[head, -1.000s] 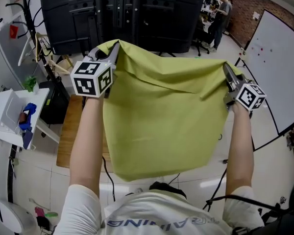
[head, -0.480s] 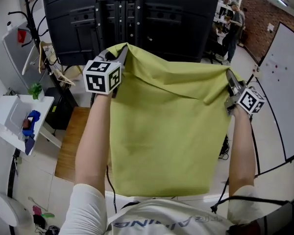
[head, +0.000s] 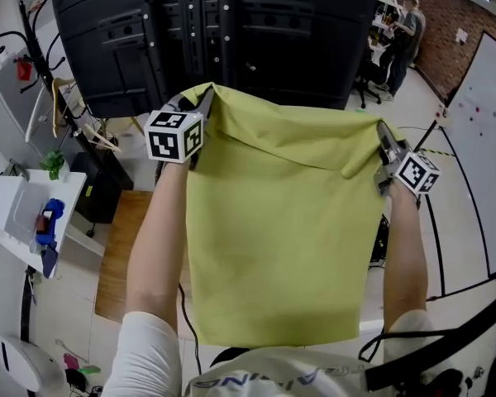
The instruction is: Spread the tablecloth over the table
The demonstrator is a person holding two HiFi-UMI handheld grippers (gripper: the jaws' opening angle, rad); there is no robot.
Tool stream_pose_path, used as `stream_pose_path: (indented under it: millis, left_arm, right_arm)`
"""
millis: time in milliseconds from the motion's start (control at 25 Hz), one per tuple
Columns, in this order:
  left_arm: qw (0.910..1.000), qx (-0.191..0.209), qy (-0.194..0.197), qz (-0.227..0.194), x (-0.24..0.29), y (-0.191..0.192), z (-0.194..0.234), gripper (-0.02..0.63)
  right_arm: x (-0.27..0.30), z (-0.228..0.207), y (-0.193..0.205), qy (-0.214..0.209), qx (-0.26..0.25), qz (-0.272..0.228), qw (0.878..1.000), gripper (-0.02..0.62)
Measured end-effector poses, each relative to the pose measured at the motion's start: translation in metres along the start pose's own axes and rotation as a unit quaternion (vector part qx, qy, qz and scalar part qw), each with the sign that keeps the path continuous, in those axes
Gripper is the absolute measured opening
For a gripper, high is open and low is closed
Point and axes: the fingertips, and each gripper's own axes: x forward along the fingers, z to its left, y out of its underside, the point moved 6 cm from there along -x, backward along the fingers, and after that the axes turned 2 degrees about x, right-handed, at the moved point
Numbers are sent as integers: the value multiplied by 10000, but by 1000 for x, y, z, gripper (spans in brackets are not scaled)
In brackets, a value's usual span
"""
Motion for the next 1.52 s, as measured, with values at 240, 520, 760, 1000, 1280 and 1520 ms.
stream_pose_path:
  millis: [240,520,760,1000,1280,1520]
  left_arm:
    - [9996,39,43,282,25,60,5,9]
    - [9959,-113,-34,892,49,148,10,9]
    - [9919,-203,45,1252,74,207,7,11]
    - [9847,-274,-8,1721,84,271,1,11]
    - [9732,-314,6,2278,84,337,-15,31]
    - [9577,-531,-88,2826,75,380,-16,167]
  right_arm:
    - [15,-30,54,159,74,449,9988,11]
    - [39,-58,138,282,421,1121,9924,11]
    - [47,-89,200,418,796,1594,9831,11]
    - [46,-105,258,543,910,2016,9737,11]
    - [36,-114,321,656,1102,2407,9621,11]
    - [31,-118,351,761,1058,2706,9538,12]
